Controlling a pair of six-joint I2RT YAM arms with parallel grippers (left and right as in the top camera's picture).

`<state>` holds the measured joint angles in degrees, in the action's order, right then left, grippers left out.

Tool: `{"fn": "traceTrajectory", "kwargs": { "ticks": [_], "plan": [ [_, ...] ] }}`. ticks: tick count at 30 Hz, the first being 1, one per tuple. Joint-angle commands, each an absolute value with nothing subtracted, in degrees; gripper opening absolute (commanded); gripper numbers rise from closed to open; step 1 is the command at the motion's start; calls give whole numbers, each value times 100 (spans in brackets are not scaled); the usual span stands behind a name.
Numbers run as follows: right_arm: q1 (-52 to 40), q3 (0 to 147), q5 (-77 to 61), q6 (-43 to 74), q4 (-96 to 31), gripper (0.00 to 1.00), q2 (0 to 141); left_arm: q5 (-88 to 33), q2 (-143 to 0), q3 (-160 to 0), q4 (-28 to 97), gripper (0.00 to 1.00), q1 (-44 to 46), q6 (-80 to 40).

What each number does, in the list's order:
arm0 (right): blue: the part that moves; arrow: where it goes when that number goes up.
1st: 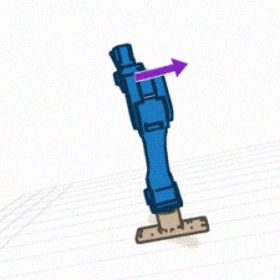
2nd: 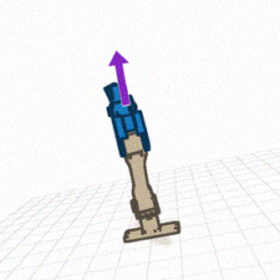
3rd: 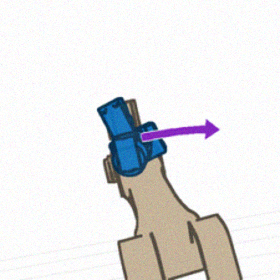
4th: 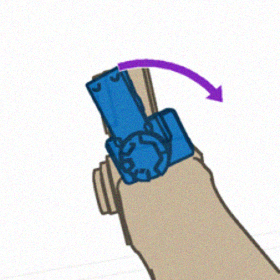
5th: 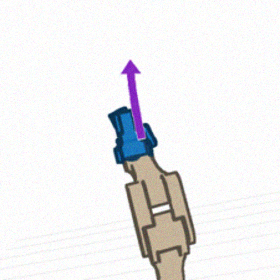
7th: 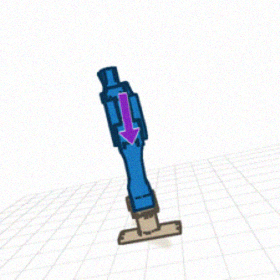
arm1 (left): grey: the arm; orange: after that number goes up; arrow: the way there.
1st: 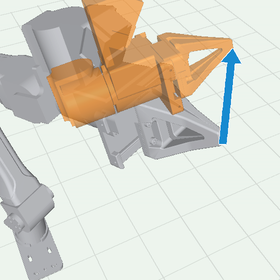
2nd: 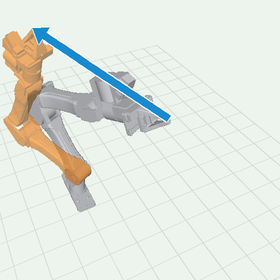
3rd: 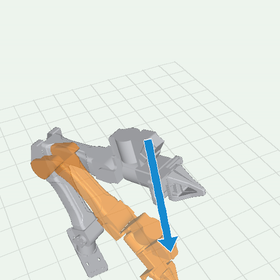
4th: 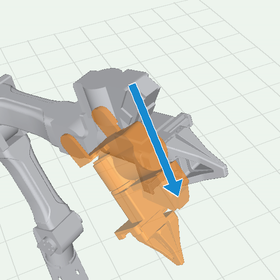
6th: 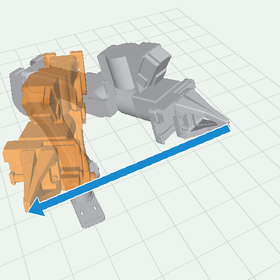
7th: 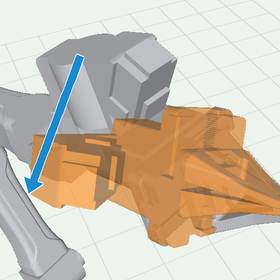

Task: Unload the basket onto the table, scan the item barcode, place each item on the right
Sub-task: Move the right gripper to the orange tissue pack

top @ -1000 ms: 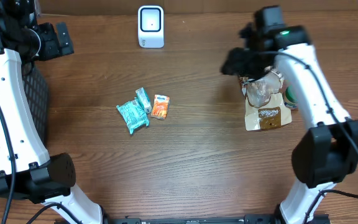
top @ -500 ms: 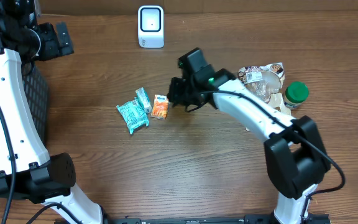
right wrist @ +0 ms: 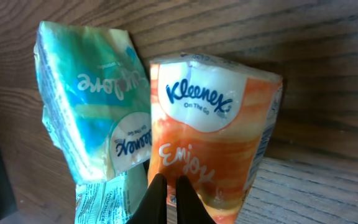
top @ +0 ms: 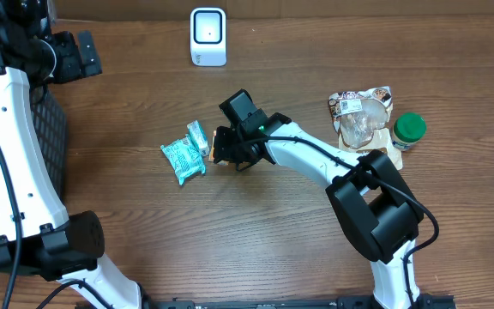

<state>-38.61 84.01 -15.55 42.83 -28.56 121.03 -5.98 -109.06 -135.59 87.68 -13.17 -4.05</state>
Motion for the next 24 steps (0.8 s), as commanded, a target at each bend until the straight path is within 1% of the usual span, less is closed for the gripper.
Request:
{"fn": "traceTrajectory", "kwargs": {
  "ticks": [1,7,8,10,13,19,24],
  "plan": [
    [-3837,8388,-1240,3918,-2989,4,12090,-661,-10831,-13607,8764,100,-1310,-320],
    [-3553,8759,-829,2808,-3898,4,12088,-663,-10831,-13607,8761,99,-1310,-320],
    [-3450,8941,-834,2327,-4145,4,12088,-663,-10831,-13607,8761,100,-1310,-320],
    [-3334,9207,-838,1739,-4462,8,12088,-663,-10831,-13607,8764,99,-1310,-320],
    [-3234,9577,-932,1310,-4827,10,12088,-661,-10831,-13607,8764,100,-1310,-320],
    [-3308,9749,-1955,1253,-4917,10,12114,-663,-10831,-13607,8761,100,-1310,-320],
    [-3706,9609,-2047,1699,-4893,10,12237,-663,-10831,-13607,8764,100,-1310,-320]
  ]
}}
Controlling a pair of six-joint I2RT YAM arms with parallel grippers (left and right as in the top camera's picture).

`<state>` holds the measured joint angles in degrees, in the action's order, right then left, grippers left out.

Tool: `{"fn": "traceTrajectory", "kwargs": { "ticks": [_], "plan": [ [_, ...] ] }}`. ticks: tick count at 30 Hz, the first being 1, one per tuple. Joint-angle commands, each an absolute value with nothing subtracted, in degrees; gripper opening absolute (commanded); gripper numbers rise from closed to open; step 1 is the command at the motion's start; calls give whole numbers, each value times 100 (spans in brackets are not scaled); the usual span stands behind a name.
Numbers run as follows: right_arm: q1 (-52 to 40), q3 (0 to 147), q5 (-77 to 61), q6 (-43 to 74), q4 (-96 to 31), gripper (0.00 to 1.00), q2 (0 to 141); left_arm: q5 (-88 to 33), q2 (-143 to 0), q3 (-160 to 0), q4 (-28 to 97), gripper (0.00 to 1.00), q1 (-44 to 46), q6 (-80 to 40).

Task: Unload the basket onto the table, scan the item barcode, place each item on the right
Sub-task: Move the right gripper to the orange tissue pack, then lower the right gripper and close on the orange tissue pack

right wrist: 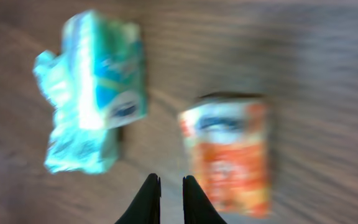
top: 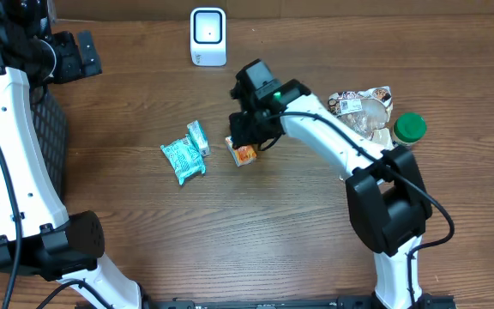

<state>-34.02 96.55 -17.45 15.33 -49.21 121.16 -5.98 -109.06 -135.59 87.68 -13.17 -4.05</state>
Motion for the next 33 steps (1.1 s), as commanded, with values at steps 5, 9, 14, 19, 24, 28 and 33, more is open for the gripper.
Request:
{"fn": "traceTrajectory", "kwargs": {
  "ticks": [5,9,14,19,24,28,33],
  "plan": [
    [-3990,9376,-1435,2307,-4875,10,12436,-663,-10831,-13607,8764,100,-1310,-320],
    [-3922,9190,-764,2578,-4993,10,12477,-663,-10831,-13607,8764,100,-1310,-320],
    [-3590,9185,-84,2578,-5266,10,12477,-663,-10831,-13607,8764,100,-1310,-320],
    [-2967,9185,108,2661,-5033,9,12475,-661,-10831,-13607,8761,100,-1310,-320],
    [-2425,9188,-1273,2700,-3968,10,12477,-663,-10831,-13607,8764,99,-1310,-320],
    [-2327,9188,-2174,2700,-3256,10,12477,-663,-10831,-13607,8764,99,-1310,-320],
    [-2270,9190,-1651,2705,-3500,18,12475,-663,-10831,-13607,8764,99,-1310,-320]
  ]
}}
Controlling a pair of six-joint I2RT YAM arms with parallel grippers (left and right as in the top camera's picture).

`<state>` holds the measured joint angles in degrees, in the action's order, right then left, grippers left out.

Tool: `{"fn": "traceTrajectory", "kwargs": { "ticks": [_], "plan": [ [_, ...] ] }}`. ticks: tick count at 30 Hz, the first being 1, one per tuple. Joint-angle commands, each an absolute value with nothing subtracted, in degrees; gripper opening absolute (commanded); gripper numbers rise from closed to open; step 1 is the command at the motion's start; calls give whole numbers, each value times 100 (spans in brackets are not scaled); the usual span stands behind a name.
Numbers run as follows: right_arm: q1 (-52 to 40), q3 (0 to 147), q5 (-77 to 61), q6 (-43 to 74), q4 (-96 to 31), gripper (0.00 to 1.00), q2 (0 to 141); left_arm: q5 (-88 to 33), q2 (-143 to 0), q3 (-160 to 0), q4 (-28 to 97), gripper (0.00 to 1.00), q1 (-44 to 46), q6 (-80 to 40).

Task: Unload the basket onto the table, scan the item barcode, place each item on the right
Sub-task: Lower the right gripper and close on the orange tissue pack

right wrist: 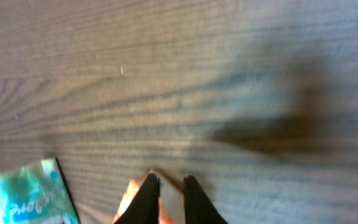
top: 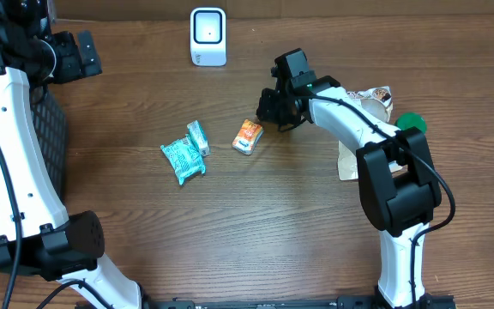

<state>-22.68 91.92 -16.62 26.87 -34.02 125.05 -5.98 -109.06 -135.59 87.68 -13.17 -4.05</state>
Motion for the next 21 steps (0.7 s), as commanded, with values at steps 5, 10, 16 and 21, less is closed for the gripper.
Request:
{"fn": "traceTrajectory", "kwargs": {
  "ticks": [5,10,16,21],
  "plan": [
    [-1883,9367,-1614,2707,-4049,26,12464,-663,-10831,-13607,8761,100,-1310,-320],
    [-1697,9369,-1614,2864,-4580,22,12508,-663,-10831,-13607,8761,99,-1310,-320],
    [-2049,9295,-1614,2877,-4788,4,12545,-663,-10831,-13607,8761,100,-1310,-320],
    [-2414,9295,-1221,2974,-4560,4,12709,-663,-10831,-13607,8764,100,-1310,-320]
  ]
}}
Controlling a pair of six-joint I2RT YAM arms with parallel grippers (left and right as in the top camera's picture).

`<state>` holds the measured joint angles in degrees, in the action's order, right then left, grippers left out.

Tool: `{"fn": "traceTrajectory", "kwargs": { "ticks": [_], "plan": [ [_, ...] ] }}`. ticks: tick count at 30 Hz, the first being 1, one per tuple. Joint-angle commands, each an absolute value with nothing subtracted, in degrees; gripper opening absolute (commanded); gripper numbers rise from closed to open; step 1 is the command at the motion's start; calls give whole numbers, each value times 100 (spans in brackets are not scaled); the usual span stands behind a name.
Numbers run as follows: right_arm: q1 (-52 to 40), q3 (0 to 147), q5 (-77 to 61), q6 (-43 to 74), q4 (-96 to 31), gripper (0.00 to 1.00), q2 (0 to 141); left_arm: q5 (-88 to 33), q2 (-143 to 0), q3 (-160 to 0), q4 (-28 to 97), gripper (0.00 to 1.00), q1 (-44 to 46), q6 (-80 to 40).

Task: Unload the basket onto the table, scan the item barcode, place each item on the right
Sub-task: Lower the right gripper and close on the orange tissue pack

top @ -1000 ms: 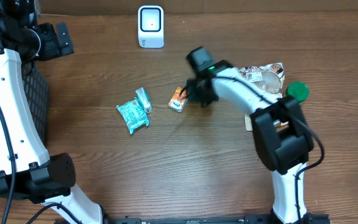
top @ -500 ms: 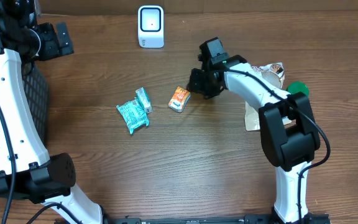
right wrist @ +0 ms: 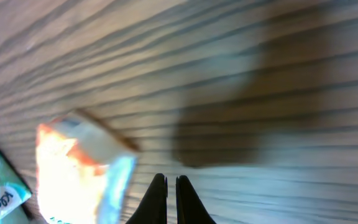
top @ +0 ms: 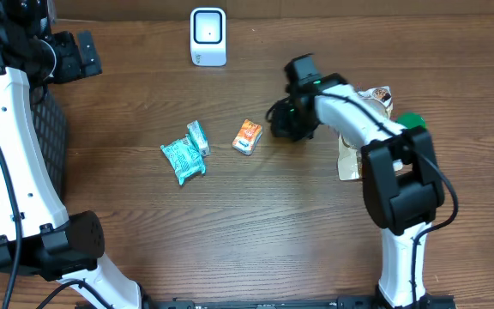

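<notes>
An orange Kleenex tissue pack (top: 247,136) lies flat on the wooden table, in front of the white barcode scanner (top: 207,36) that stands at the back edge. My right gripper (top: 283,120) hovers just right of the pack, shut and holding nothing. In the blurred right wrist view the pack (right wrist: 79,168) shows at lower left, and the gripper (right wrist: 171,199) points at bare wood beside it. My left arm (top: 7,129) stands along the far left, and its gripper (top: 75,53) is a dark shape whose jaws I cannot make out.
Two green tissue packs (top: 185,154) lie left of the orange one. A clear snack bag (top: 363,107), a green-lidded jar (top: 410,127) and a tan card (top: 346,159) sit at the right. A dark mesh bin (top: 51,142) stands at the left edge.
My right gripper has shifted slightly down and right and turned, so the orange pack now shows at lower left of the wrist view. The pack has not moved.
At first my shut right gripper was low at the orange pack, which lay against the green packs. Then the pack lay apart from them, further right. Later it lay further back, with the gripper off to its right. The gripper now stays there, empty.
</notes>
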<state>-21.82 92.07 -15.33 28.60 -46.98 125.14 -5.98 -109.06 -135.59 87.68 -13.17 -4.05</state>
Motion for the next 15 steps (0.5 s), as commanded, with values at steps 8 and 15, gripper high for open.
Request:
{"fn": "traceTrajectory", "kwargs": {
  "ticks": [8,15],
  "plan": [
    [-2663,9297,-1533,1879,-3393,4,12860,-663,-10831,-13607,8764,99,-1310,-320],
    [-2602,9441,-2005,1363,-3391,13,12849,-663,-10831,-13607,8761,100,-1310,-320]
  ]
}}
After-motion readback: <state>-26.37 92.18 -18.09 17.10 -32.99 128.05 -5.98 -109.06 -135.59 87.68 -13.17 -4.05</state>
